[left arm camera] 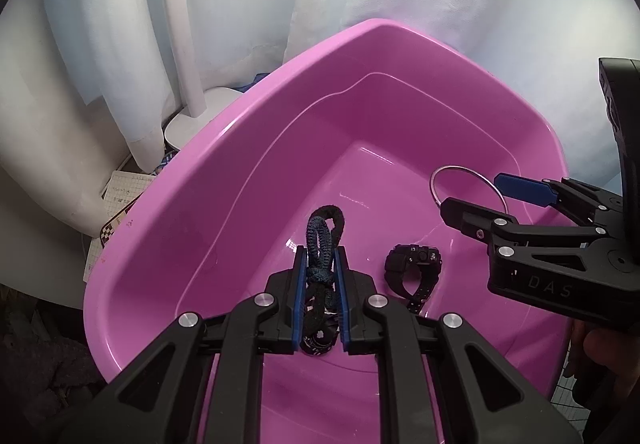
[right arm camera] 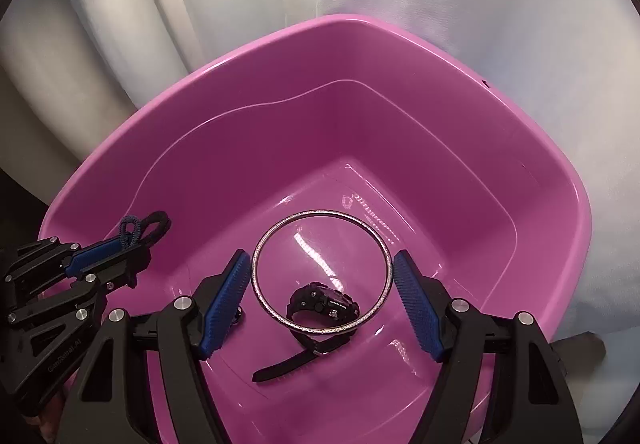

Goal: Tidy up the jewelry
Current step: 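Lower both held items into the pink tub and open both tools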

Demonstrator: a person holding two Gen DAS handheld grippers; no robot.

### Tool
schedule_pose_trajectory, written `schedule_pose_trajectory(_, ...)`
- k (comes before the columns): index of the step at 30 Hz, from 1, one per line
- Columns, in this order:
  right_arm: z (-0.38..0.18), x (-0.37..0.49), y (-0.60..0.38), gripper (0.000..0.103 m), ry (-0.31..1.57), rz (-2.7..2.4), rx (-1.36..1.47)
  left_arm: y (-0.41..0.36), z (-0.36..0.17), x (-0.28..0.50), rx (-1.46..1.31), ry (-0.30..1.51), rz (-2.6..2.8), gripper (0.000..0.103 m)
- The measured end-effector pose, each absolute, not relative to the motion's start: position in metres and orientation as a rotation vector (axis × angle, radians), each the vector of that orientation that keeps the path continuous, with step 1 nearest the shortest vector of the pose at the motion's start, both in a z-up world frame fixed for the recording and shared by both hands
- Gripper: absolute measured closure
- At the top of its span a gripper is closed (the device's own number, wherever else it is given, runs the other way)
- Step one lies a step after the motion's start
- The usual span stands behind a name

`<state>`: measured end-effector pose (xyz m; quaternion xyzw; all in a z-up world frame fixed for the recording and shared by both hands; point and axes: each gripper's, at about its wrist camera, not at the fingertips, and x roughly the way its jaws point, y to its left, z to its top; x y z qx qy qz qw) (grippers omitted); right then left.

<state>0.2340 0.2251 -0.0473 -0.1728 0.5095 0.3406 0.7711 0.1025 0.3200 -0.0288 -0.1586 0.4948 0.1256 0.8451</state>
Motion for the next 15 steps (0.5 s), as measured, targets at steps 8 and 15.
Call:
schedule_pose_trajectory(8,-0.049,0.241,0.228,0.03,1.146,0.732,-0.367,0.319,-0.02,0.097,-0.307,1.03,0.3,0.026)
schedule_pose_trajectory(15,-0.047,0.236,0.23,0.03,1.136,0.723,-0.379,0.321,-0.016,0.091,-0.312,1.021,0.31,0.021)
